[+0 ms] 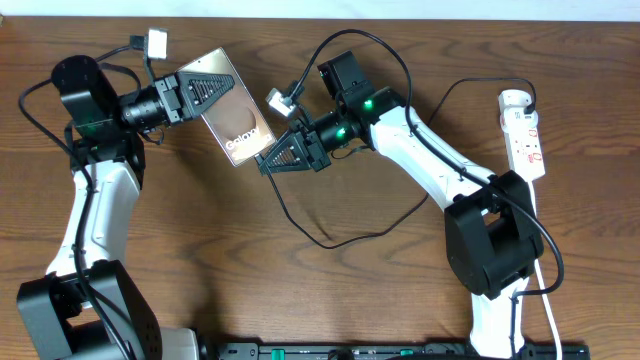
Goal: Plug charger to phone and switch on socket
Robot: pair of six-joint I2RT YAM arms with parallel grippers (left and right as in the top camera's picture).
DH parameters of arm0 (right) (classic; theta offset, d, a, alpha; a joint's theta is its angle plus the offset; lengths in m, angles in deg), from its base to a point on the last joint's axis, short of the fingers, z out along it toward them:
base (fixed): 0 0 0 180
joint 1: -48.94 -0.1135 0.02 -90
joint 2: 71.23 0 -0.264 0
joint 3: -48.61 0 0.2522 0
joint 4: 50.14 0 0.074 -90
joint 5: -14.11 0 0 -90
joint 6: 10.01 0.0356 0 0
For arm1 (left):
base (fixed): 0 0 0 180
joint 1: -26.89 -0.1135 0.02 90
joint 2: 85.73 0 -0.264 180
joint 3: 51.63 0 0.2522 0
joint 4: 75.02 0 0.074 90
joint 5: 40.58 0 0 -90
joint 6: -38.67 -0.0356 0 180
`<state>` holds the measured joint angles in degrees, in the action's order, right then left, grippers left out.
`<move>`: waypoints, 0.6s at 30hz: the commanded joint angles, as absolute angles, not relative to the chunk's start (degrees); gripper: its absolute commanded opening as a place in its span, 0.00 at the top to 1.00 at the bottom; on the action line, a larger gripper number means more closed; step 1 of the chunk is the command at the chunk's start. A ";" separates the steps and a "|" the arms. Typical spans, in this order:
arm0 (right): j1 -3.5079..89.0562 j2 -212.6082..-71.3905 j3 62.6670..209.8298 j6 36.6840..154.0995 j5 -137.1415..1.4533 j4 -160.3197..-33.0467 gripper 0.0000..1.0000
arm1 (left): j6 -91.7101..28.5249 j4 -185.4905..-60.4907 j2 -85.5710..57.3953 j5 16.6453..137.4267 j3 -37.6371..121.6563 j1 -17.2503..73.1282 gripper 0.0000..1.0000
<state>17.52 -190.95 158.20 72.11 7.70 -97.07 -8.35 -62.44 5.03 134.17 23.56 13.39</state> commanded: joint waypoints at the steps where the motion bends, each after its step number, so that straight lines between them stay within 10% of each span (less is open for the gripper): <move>1: 17.89 -189.20 159.80 73.16 12.56 -95.47 0.99 | -10.38 -62.79 4.87 139.57 23.41 14.49 0.93; 9: 17.89 -189.20 159.80 73.36 12.53 -95.36 0.97 | -10.38 -62.79 4.87 139.55 23.41 14.49 0.93; 12: 17.89 -189.20 159.80 73.36 12.32 -95.40 0.56 | -10.34 -62.76 4.87 139.55 23.41 14.49 0.93; 14: 17.89 -189.20 159.80 73.34 12.32 -95.40 0.09 | -10.34 -62.76 4.87 139.52 23.41 14.44 0.93; 18: 17.89 -189.20 159.82 73.36 12.29 -95.40 0.01 | -10.36 -62.74 4.87 139.55 23.41 14.44 0.93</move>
